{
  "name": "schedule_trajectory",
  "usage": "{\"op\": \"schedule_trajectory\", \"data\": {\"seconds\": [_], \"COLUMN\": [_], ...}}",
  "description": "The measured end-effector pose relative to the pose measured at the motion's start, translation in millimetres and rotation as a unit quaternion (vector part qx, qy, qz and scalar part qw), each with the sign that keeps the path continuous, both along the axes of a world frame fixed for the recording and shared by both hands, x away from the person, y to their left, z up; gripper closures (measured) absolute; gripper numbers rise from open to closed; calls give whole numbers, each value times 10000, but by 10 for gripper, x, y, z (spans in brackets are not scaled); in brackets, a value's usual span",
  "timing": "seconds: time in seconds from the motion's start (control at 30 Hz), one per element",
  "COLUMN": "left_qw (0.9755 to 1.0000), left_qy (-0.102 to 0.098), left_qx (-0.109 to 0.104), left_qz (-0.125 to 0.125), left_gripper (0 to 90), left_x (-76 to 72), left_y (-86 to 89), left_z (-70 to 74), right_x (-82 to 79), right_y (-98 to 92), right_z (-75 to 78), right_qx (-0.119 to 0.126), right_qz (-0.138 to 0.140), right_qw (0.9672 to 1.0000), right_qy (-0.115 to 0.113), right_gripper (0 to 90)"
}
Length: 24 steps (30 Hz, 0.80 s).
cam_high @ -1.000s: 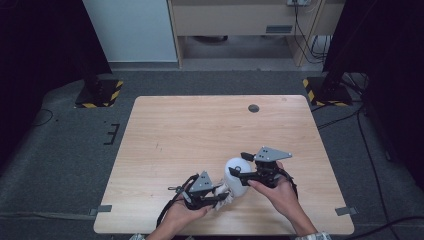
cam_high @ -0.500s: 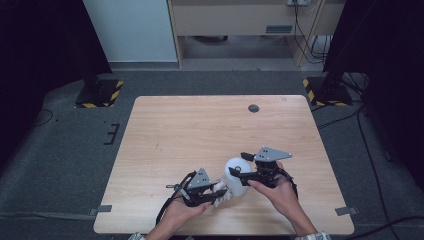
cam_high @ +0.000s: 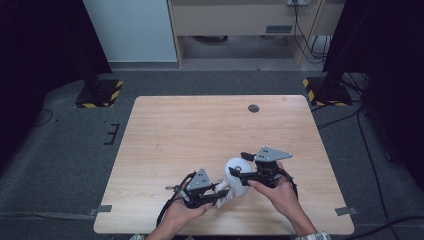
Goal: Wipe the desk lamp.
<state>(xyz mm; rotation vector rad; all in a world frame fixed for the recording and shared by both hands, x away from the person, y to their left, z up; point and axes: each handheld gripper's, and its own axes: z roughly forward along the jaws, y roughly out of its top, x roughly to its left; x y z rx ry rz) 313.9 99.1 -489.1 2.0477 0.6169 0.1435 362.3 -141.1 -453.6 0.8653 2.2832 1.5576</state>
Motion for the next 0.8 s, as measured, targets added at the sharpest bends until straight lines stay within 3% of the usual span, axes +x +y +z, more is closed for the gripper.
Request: {"op": "schedule_trajectory", "data": {"seconds": [0.03, 0.07, 0.13, 0.3, 0.4, 0.5, 0.53, 0.6, 0.67, 0.73, 0.77, 0.8], "left_qw": [10000, 9998, 9999, 9983, 9974, 9979, 9989, 9989, 9987, 9980, 9980, 9964], "left_qy": [0, 97, 122, -158, -211, -167, -54, 31, 32, -84, -84, -212], "left_qx": [0, 148, 86, -533, -648, -540, -275, -45, -49, -285, -285, -553], "left_qz": [0, -14, -13, -179, -237, -326, -386, -466, -503, -559, -559, -598], "left_gripper": [698, 698, 699, 699, 700, 700, 700, 700, 701, 701, 701, 701], "left_x": [0, 18, 36, -44, -68, -64, -55, -44, -34, -40, -40, -50], "left_y": [0, -18, -9, 9, -15, -49, -92, -136, -150, -133, -133, -111], "left_z": [0, -62, -55, 153, 192, 151, 56, -38, -36, 31, 31, 110], "right_x": [0, 1, 2, 7, 5, 3, 4, 4, 4, 6, 7, 8], "right_y": [0, 0, -3, -6, -5, -4, -4, -3, -4, -5, -6, -4], "right_z": [0, 0, 0, -2, -1, 1, 0, 0, 1, -1, 1, 1], "right_qx": [0, 2, 0, 9, 5, -4, -1, -1, -6, 2, -5, -4], "right_qz": [0, 2, -8, 0, -4, -8, -3, 0, 0, 3, 10, 12], "right_qw": [10000, 10000, 10000, 10000, 10000, 10000, 10000, 10000, 10000, 10000, 10000, 10000], "right_qy": [0, 0, -3, -7, -10, -9, -8, -9, -9, -11, -7, -10], "right_gripper": [265, 265, 265, 265, 266, 266, 266, 266, 265, 266, 266, 266]}}
